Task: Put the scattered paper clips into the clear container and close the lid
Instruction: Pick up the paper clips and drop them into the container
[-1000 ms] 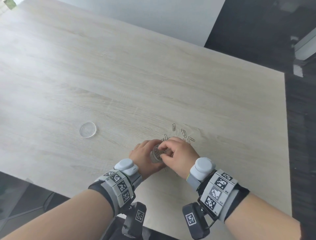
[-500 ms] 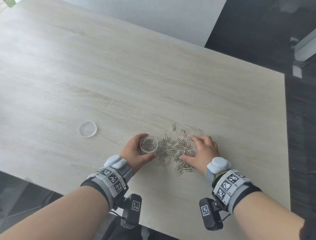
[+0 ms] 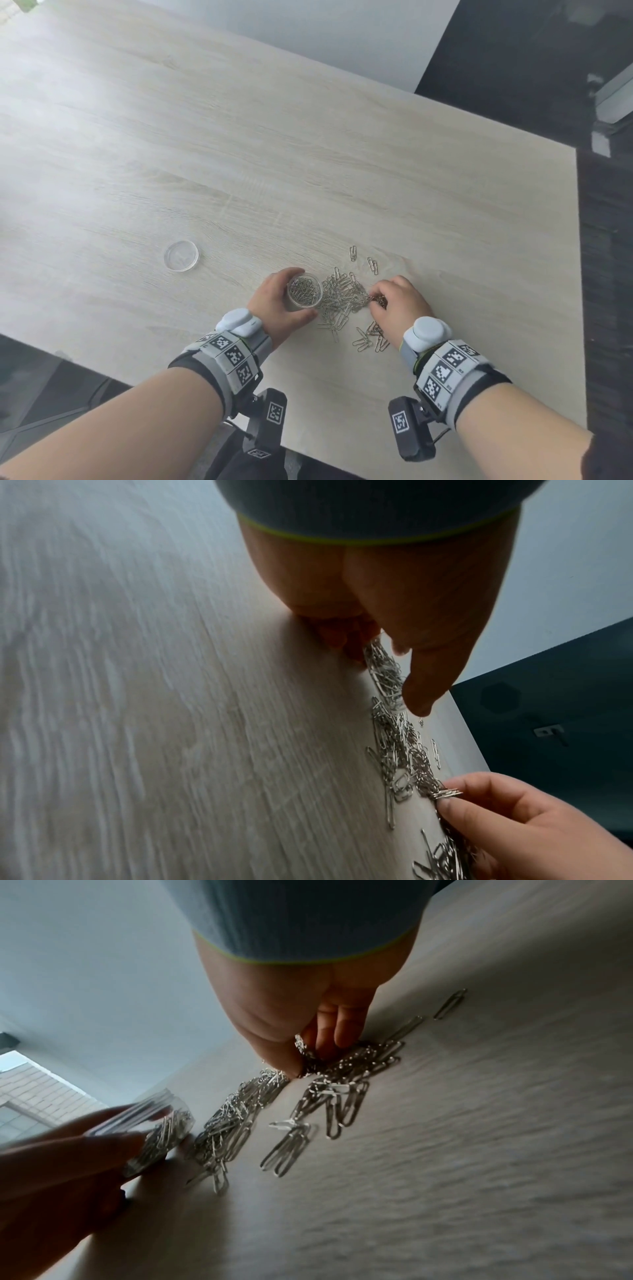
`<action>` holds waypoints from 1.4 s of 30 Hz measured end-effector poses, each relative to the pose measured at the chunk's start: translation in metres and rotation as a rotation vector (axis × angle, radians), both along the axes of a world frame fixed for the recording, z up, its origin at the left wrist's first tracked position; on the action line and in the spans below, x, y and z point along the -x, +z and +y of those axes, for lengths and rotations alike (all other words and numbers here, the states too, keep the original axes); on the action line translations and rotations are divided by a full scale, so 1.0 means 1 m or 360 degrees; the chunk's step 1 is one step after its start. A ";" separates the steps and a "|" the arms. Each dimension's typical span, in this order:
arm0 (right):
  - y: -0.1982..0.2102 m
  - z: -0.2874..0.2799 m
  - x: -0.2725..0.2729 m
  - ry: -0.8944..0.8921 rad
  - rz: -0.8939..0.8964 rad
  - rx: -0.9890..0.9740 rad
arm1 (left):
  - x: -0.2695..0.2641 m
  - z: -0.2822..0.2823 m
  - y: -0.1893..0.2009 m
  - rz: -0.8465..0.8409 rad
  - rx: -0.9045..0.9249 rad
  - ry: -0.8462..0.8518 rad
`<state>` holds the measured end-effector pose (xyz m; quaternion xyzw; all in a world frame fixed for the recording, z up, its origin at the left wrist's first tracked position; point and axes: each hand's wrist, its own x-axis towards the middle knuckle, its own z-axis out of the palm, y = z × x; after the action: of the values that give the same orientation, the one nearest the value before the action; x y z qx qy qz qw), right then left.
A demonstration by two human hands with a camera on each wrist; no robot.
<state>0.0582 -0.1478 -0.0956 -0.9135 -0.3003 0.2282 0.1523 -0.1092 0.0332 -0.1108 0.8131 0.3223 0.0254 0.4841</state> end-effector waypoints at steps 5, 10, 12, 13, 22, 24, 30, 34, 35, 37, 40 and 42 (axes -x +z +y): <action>0.004 0.005 -0.003 -0.0164 0.0092 -0.0134 | -0.001 -0.001 0.004 -0.0019 0.0008 -0.0017; 0.015 0.018 0.005 -0.0311 0.0187 -0.0321 | 0.001 0.000 0.003 -0.0032 -0.0001 -0.0011; 0.023 0.028 0.011 -0.0315 0.0224 -0.0432 | 0.001 0.000 0.003 -0.0035 0.0001 -0.0023; 0.026 0.035 0.014 -0.0305 0.0253 -0.0480 | 0.001 0.000 0.003 -0.0037 0.0006 -0.0029; 0.036 0.076 0.046 0.0066 0.0330 -0.0477 | 0.001 0.002 -0.003 -0.0047 0.0017 -0.0049; 0.036 0.078 0.048 0.0114 0.0367 -0.0424 | 0.001 0.002 -0.003 -0.0049 0.0017 -0.0064; 0.039 0.071 0.026 0.0031 0.0232 -0.0545 | 0.003 0.005 -0.001 -0.0071 0.0094 -0.0025; 0.017 0.059 -0.012 -0.0157 -0.0031 -0.0186 | 0.006 0.009 -0.006 -0.0096 0.0175 0.0108; 0.013 0.057 -0.019 -0.0176 -0.0044 -0.0047 | 0.006 0.010 -0.006 -0.0103 0.0188 0.0123; 0.008 0.054 -0.026 -0.0105 -0.0075 0.0152 | 0.006 0.010 -0.004 -0.0115 0.0229 0.0147; 0.008 0.058 -0.026 0.0176 -0.0183 0.0288 | 0.006 0.011 -0.003 -0.0130 0.0267 0.0149; 0.010 0.061 -0.023 0.0365 -0.0202 0.0249 | 0.006 0.011 -0.003 -0.0141 0.0304 0.0154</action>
<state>0.0808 -0.0865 -0.0857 -0.8949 -0.3930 0.2085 0.0342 -0.1155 0.0444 -0.1139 0.7449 0.3405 0.0538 0.5712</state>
